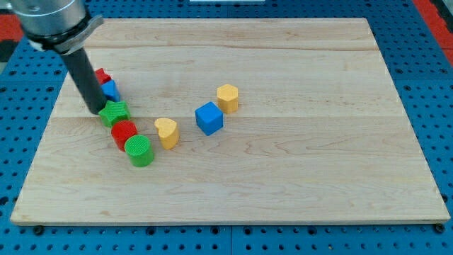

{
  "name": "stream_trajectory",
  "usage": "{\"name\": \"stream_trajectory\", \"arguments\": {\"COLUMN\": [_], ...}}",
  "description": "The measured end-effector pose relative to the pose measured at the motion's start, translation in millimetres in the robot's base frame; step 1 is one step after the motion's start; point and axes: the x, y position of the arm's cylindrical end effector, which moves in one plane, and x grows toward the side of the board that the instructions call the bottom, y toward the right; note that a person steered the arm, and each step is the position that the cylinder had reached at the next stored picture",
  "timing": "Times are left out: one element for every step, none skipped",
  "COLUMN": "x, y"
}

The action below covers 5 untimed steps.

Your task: Slightly push the blue triangle to the bottom right of the red star

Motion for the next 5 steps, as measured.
{"name": "stream_trajectory", "arguments": {"x": [-13,-16,-17,-17,-12], "y": [1,-25,-25,-25,-48]}}
